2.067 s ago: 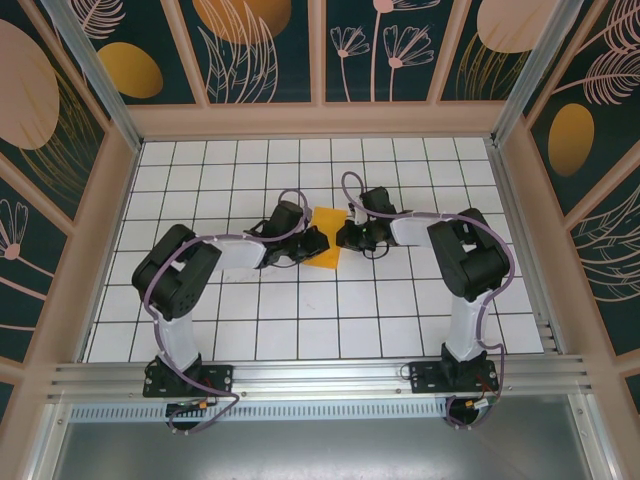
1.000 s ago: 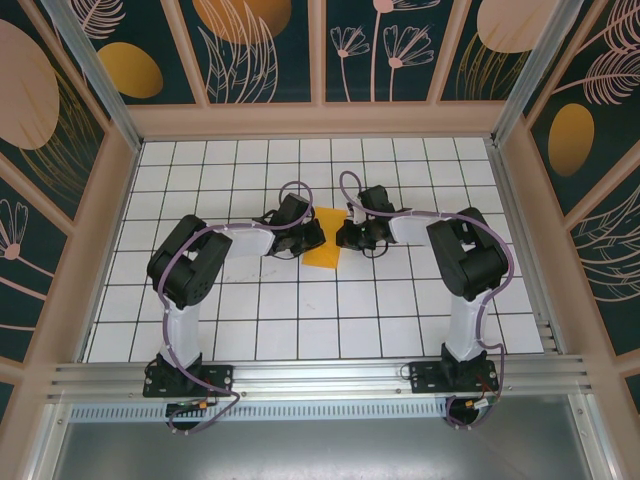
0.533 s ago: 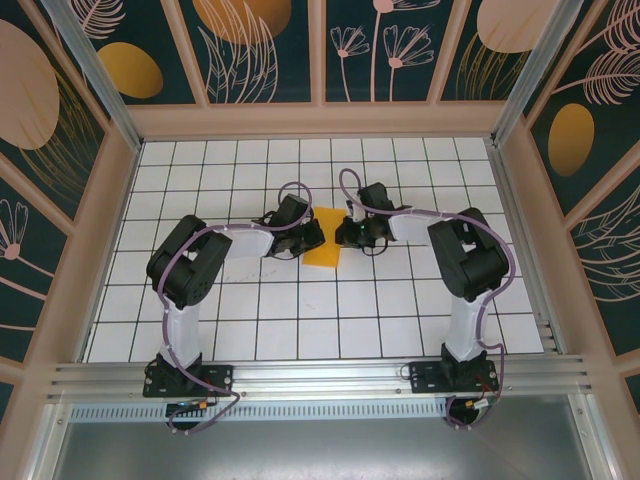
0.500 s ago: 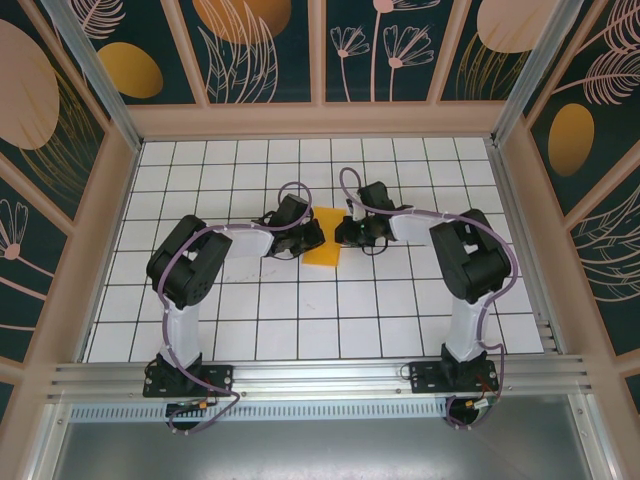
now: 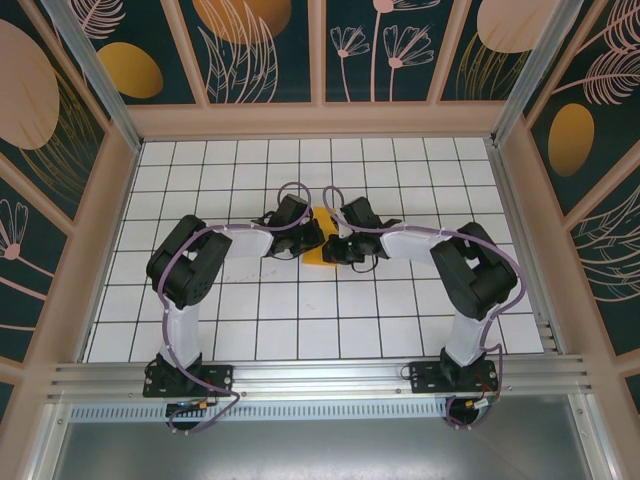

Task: Fold a paper plane with a square sheet of paper (pick it up from the middle)
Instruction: Fold the triangle a second time at the center of the table.

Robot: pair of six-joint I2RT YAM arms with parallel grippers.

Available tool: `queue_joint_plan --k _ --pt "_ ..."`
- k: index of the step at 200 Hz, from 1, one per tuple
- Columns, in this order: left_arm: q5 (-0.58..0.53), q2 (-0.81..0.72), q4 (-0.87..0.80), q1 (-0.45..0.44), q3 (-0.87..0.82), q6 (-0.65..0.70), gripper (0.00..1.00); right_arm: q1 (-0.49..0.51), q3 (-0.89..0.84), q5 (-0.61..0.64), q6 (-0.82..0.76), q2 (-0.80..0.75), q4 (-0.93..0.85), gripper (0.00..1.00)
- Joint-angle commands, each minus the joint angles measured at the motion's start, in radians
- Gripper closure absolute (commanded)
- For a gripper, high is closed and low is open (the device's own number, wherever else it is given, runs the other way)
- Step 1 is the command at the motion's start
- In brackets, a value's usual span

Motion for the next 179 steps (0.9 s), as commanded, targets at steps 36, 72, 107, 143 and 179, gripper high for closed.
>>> queue_joint_plan --k 36,72,107,143,179 --pt "-0.022 0.039 -0.049 0.007 -0.034 -0.011 0.93 0.003 0.026 0.079 0.015 0.03 -0.07 0.91" --pt "-0.025 0.04 -0.054 0.007 -0.032 -0.012 0.93 0.002 0.038 0.091 -0.006 0.045 -0.103 0.91" --pt "-0.028 0.041 -0.058 0.007 -0.031 -0.012 0.93 0.0 0.05 0.101 -0.032 0.055 -0.139 0.91" --pt "-0.032 0.041 -0.063 0.006 -0.029 -0.009 0.93 -0.005 0.047 0.099 -0.055 0.063 -0.167 0.91" --pt "-0.036 0.041 -0.067 0.008 -0.03 -0.008 0.93 -0.017 0.025 0.103 -0.07 0.058 -0.177 0.92"
